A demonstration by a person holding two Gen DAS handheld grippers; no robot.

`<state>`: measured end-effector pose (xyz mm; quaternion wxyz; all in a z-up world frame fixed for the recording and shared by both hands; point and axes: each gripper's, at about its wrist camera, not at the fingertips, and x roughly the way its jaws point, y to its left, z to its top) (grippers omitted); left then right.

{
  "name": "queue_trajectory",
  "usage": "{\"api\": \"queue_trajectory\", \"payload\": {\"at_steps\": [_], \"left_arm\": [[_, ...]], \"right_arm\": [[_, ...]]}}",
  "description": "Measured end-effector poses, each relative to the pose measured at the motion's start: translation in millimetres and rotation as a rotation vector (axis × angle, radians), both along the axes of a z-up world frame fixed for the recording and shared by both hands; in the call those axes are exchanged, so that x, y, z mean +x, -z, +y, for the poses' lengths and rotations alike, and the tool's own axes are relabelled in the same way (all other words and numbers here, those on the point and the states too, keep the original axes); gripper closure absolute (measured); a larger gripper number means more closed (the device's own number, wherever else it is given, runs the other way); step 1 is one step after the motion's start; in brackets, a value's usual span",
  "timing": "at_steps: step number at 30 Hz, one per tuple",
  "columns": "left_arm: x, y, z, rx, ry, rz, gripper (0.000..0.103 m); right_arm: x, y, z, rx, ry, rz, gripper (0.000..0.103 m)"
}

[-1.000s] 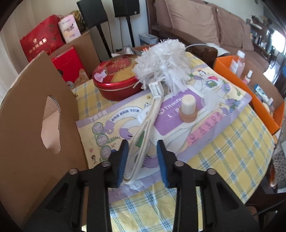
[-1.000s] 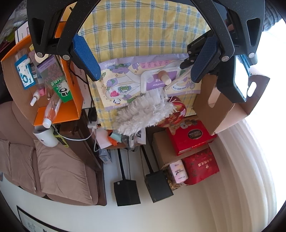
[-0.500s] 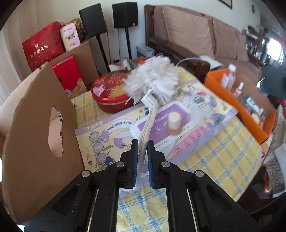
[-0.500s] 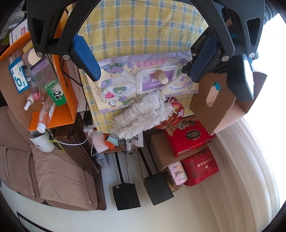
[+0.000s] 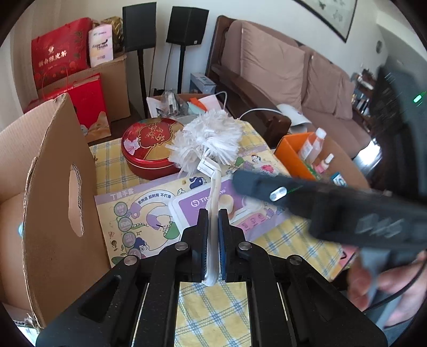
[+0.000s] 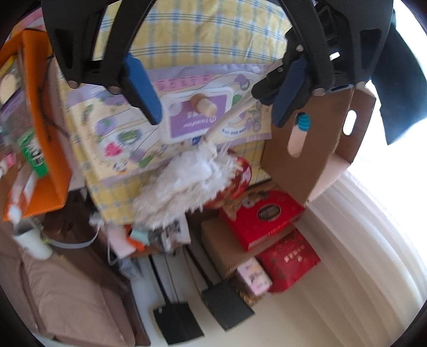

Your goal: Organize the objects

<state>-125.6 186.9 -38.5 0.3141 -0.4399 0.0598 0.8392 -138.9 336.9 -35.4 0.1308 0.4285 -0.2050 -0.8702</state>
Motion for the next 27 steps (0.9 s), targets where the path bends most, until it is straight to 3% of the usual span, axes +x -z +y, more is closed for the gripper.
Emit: {"api": "queue_trajectory", "payload": {"at_steps": [4, 8, 9, 15, 18, 23, 25, 27], "left_arm": [[-1.7, -1.3, -2.8, 0.032, -0.002, -0.029, 0.096], [-0.1, -2.1, -5.0, 0.056, -0.006, -0.026, 0.096], [-0.3, -2.0, -5.1, 0.059, -0.005, -0.027, 0.096], [-0.3, -4.4, -7.7, 0.071, -0.002, -0.01, 0.096], [2.7, -16.2, -13.6, 0.097, 0.004, 0.011, 0.095], [13.8, -40.0, -21.4, 0.135, 0.021, 0.055, 0.095], [18.7, -47.6, -22.2, 0.153, 0.046, 0.043, 0.095], [26.5, -55.1, -24.3, 0.171, 0.061, 0.043, 0.095]], "right_arm": [[-9.1, 17.6, -9.6, -0.068, -0.02, -0.04, 0.033], [-15.9, 24.4, -8.9, -0.19, -0.013, -0.051, 0.045], [-18.0, 25.5, -9.3, -0.197, -0.011, -0.059, 0.051], [-21.6, 26.2, -8.0, -0.228, 0.003, -0.076, 0.063], [-15.6, 18.7, -6.0, -0.244, 0.006, -0.053, 0.075], [-6.4, -3.9, -10.0, -0.258, -0.006, 0.008, 0.078], [-1.3, -16.4, -12.8, -0.28, -0.025, 0.045, 0.09], [3.5, -32.2, -19.3, -0.281, -0.045, 0.074, 0.092]]}}
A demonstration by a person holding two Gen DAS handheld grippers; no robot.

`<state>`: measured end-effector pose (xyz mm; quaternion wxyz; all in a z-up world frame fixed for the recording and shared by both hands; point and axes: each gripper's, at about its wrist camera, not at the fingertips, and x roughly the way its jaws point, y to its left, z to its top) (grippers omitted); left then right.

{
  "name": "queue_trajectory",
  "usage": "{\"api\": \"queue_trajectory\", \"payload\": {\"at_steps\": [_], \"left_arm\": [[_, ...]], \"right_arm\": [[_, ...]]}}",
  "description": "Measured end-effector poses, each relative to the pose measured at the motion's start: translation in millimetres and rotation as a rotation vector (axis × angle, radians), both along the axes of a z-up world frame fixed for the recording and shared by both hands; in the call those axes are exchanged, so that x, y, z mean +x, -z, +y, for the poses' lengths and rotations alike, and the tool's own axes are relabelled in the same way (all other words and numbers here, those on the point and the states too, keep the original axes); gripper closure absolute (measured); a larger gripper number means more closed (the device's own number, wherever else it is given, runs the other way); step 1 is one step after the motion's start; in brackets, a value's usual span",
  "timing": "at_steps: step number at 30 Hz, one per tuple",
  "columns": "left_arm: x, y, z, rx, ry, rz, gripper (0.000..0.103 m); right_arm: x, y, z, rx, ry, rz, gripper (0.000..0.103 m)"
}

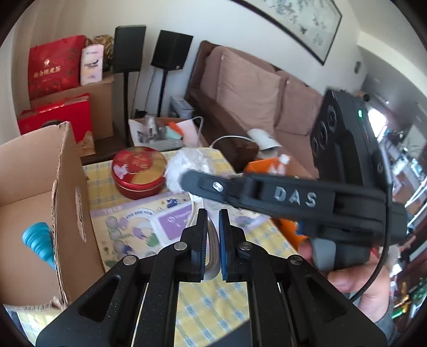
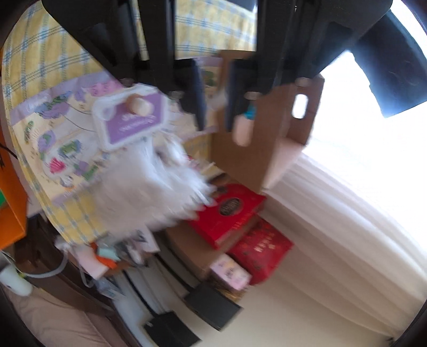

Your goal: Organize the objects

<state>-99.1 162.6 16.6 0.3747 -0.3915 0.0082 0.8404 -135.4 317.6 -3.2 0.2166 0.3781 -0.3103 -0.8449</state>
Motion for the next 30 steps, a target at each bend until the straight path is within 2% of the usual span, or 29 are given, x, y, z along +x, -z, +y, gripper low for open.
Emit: {"api": "queue_trajectory", "payload": {"at_steps": [1, 5, 8, 10, 11, 12, 16, 23, 30], "left_arm": [[4.2, -4.6, -1.3, -0.001, -0.004, 0.027, 0.103], [6.7, -12.3, -4.8, -0.012, -0.026, 0.063, 0.103], [-0.6, -5.5, -7.6, -0.031, -0.044, 0.039, 0.103], [-3.5, 0.1, -10.3, -0.044, -0.047, 0.017, 0.103], [-4.4, 5.1, -11.3, -0.057, -0.043, -0.004, 0.103], [-4.2, 10.7, -11.3, -0.073, -0.039, -0.02, 0.103], [-0.8, 27.4, -11.2, -0.136, -0.049, -0.012, 0.085], [-8.0, 61.1, -14.7, -0.138, -0.06, -0.109, 0.073], [-0.8, 84.0, -11.5, -0.131, -0.072, -0.112, 0.061]], "right_arm": [[2.1, -8.0, -5.6, 0.022, -0.01, 0.015, 0.092], [7.4, -24.4, -22.3, 0.076, -0.036, 0.043, 0.091], [15.9, -28.4, -22.6, 0.125, -0.005, 0.059, 0.09], [22.2, -27.0, -16.6, 0.15, 0.023, 0.054, 0.079], [25.3, -25.0, -12.1, 0.168, 0.038, 0.049, 0.069], [27.0, -22.1, -8.0, 0.187, 0.05, 0.041, 0.067], [29.6, -3.8, 12.6, 0.206, 0.076, -0.004, 0.067], [32.9, 21.5, 31.5, 0.286, 0.125, -0.038, 0.067], [28.9, 40.2, 26.1, 0.414, 0.106, -0.04, 0.059]]}}
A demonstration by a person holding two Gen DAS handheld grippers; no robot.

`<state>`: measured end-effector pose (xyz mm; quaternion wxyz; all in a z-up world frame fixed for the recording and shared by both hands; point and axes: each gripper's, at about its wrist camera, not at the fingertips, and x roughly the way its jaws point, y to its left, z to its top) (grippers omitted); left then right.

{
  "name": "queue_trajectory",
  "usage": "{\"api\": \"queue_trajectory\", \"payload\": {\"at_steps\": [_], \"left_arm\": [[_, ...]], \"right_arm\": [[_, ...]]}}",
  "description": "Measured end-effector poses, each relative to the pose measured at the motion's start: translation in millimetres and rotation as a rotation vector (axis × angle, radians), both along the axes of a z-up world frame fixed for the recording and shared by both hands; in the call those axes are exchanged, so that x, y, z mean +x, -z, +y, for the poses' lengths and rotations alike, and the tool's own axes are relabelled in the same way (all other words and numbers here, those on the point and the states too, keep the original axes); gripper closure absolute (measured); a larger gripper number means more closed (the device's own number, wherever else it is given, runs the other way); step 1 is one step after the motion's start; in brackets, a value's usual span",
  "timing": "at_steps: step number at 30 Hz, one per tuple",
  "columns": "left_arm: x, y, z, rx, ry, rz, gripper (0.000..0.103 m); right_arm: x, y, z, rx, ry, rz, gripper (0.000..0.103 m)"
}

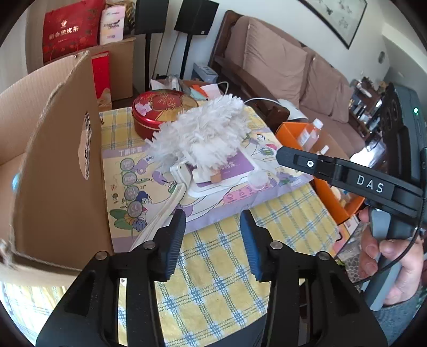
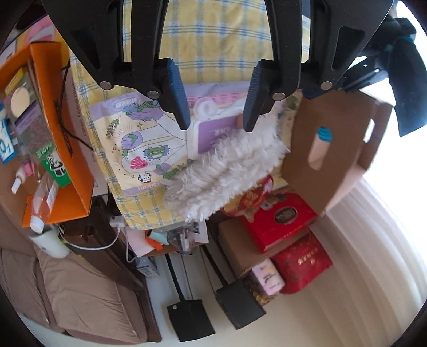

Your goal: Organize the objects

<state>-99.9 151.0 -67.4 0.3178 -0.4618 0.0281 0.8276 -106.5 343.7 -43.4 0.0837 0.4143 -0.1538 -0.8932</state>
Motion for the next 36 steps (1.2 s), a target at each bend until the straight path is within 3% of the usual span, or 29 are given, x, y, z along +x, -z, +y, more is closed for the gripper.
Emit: {"api": "queue_trajectory", "payload": {"at_steps": [2, 9, 22, 25, 27, 36], "left_arm": [[0.0, 4.6, 1.0, 0.005, -0.011, 0.004, 0.049], [-7.0, 14.4, 4.7, 0.013, -0.037, 0.0, 0.048], [-10.2, 26.0, 12.0, -0.012, -0.047, 0.0, 0.048], [-12.7, 26.0, 13.0, -0.016, -0.05, 0.001, 0.048], [-14.5, 25.2, 14.2, -0.017, -0.052, 0.002, 0.048], [-29.7, 25.9, 36.7, -0.031, -0.059, 0.019, 0.048]], "right_arm": [[-2.6, 2.5, -5.0, 0.019, -0.023, 0.0, 0.059], [-8.0, 13.9, -3.9, 0.022, -0.018, -0.024, 0.059], [-7.6, 35.5, -24.9, 0.181, -0.067, -0.022, 0.059], [-12.0, 42.2, -28.5, 0.203, -0.073, -0.025, 0.064], [-13.7, 46.7, -28.8, 0.216, -0.078, -0.033, 0.078], [-3.6, 42.5, -7.4, 0.141, -0.051, -0.026, 0.079]]}}
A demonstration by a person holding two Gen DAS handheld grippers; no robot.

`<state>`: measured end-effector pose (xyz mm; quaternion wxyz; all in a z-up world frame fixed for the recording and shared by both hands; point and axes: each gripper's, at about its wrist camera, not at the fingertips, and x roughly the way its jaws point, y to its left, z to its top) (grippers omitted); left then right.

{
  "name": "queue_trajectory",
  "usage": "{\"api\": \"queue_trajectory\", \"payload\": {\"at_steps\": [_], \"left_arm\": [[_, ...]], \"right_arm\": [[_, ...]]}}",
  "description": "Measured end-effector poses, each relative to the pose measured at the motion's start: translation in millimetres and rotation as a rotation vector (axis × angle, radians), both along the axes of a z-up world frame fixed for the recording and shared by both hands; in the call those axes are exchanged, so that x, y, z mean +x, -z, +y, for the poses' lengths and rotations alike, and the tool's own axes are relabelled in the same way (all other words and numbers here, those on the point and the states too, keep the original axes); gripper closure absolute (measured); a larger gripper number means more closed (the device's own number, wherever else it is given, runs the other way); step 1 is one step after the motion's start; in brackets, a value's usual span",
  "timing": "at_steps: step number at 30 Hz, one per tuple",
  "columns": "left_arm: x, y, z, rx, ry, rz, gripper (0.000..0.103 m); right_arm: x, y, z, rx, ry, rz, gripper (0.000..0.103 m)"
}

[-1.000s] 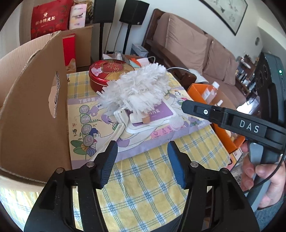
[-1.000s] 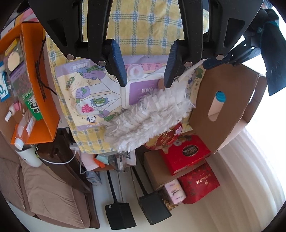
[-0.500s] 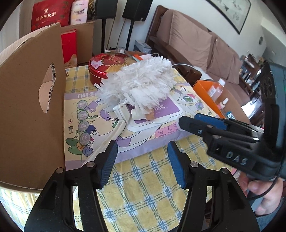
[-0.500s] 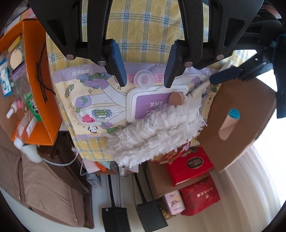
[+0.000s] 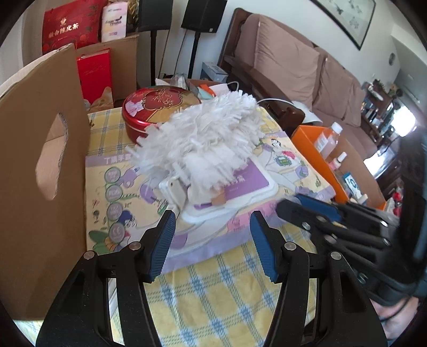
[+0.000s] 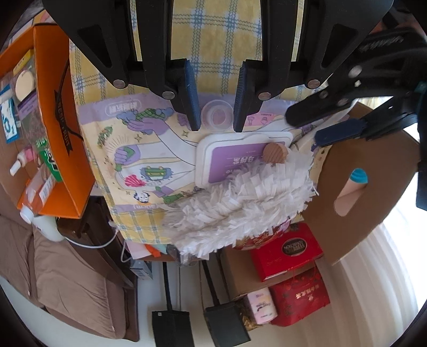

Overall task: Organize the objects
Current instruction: 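Grasp the small wooden cork with the left gripper while the right grasps the clear plastic cap, then carry the cork and clear cap into the cardboard box and open both grippers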

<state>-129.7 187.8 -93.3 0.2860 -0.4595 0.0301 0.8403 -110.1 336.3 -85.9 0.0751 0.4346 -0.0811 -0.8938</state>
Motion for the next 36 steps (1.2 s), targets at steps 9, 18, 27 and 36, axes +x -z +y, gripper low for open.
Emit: {"api": "queue_trajectory", "payload": {"at_steps": [9, 18, 27, 36], "left_arm": [[-23.5, 11.0, 10.7, -0.013, -0.047, -0.005, 0.049], [-20.6, 9.8, 5.8, 0.0, -0.037, 0.0, 0.066], [3.4, -7.1, -2.6, 0.032, 0.025, -0.012, 0.092], [21.4, -30.9, -11.5, 0.065, 0.061, 0.008, 0.092]], "right_arm": [[14.2, -15.6, 9.4, -0.045, 0.005, 0.027, 0.079], [19.6, -28.5, 0.6, -0.052, -0.017, 0.051, 0.079], [25.3, -46.0, -4.3, -0.06, -0.03, 0.08, 0.079], [32.3, -56.7, -7.1, -0.061, -0.035, 0.096, 0.079]]}}
